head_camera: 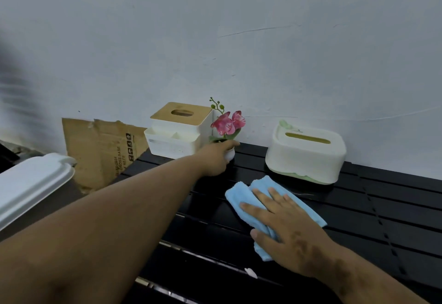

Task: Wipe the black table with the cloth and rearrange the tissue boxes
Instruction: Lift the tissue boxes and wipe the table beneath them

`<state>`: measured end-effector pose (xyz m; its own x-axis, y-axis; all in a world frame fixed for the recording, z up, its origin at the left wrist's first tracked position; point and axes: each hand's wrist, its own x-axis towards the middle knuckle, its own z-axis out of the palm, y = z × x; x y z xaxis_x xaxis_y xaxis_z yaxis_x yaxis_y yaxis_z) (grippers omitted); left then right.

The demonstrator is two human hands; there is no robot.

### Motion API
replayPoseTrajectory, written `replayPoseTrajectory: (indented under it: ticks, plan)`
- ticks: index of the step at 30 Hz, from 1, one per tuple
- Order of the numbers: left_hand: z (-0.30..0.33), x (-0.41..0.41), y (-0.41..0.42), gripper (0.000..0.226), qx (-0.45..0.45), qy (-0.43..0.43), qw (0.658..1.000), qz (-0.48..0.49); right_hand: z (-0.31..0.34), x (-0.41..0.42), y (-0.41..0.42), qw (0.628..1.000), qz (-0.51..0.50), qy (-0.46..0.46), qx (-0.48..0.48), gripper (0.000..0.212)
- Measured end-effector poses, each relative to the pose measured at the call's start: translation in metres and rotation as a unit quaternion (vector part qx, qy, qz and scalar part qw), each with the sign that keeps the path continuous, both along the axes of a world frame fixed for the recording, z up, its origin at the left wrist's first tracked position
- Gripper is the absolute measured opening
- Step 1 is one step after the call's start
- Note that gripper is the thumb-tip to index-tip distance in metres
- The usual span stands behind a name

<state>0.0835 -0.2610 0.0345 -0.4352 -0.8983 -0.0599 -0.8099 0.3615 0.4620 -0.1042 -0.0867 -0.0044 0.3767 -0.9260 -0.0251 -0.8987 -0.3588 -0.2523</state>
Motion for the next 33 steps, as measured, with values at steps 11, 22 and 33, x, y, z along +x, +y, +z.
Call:
replayPoseTrajectory:
  ticks: [11, 22, 33]
  plan:
    - [0.063, 0.014, -0.003, 0.057, -0.115, 0.099, 0.988, -0.028, -0.005, 0.045, -0.065, 0.999, -0.023, 0.026, -0.015, 0.056]
    - [0.104, 0.048, 0.000, 0.057, -0.142, 0.065, 0.984, -0.084, -0.005, 0.071, -0.215, 0.985, -0.144, 0.088, 0.035, 0.069]
    - [0.096, 0.054, 0.006, 0.057, -0.127, 0.080, 0.984, -0.093, 0.010, 0.075, -0.081, 0.972, 0.219, 0.084, -0.025, 0.068]
